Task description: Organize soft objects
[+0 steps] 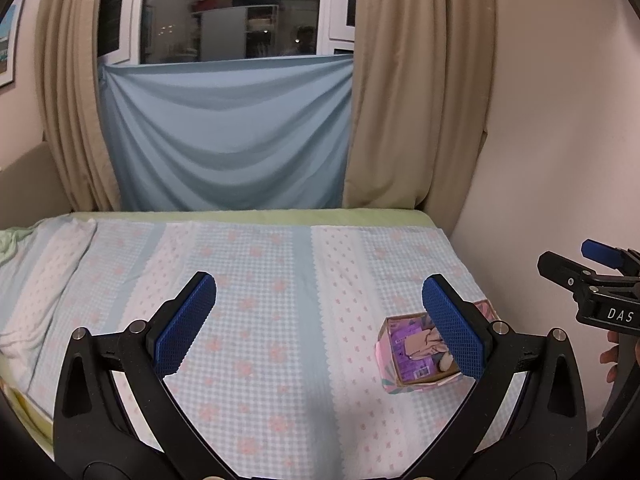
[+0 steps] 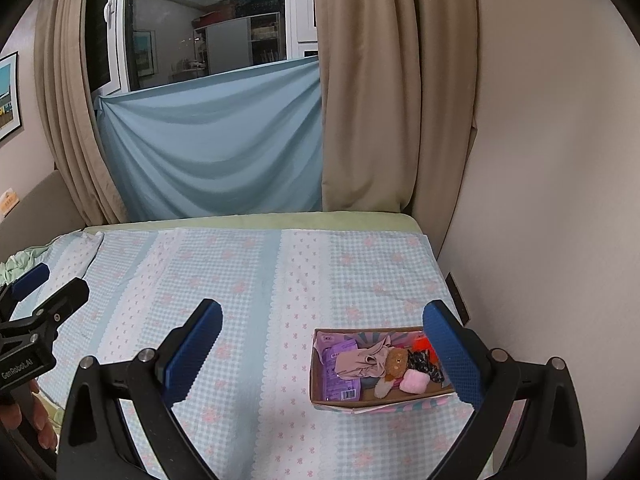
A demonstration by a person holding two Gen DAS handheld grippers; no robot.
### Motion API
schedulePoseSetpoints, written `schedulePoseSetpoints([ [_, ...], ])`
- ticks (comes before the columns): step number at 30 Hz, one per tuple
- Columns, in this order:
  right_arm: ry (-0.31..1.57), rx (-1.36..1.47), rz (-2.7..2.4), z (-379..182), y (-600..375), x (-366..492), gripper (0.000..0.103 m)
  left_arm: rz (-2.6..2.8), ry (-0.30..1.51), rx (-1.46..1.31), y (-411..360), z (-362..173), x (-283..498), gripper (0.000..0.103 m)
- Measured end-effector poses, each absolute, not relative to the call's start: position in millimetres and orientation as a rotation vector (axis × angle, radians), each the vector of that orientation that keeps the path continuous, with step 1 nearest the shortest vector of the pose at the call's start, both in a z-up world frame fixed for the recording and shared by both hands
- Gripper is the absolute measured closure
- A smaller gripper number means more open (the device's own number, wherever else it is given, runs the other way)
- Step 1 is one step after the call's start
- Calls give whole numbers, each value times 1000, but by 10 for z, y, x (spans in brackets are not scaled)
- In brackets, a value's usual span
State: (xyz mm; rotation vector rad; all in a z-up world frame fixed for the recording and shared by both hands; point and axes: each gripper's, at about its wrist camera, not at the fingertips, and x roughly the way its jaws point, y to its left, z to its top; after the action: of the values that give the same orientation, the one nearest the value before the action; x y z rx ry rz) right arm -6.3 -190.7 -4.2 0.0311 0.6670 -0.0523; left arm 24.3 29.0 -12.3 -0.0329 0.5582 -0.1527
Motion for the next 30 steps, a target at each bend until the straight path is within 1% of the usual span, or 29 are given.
schedulePoseSetpoints([
  [30,658,26,-49,2,-1934,-94,3,-145,563,-43,237,-144,160,0],
])
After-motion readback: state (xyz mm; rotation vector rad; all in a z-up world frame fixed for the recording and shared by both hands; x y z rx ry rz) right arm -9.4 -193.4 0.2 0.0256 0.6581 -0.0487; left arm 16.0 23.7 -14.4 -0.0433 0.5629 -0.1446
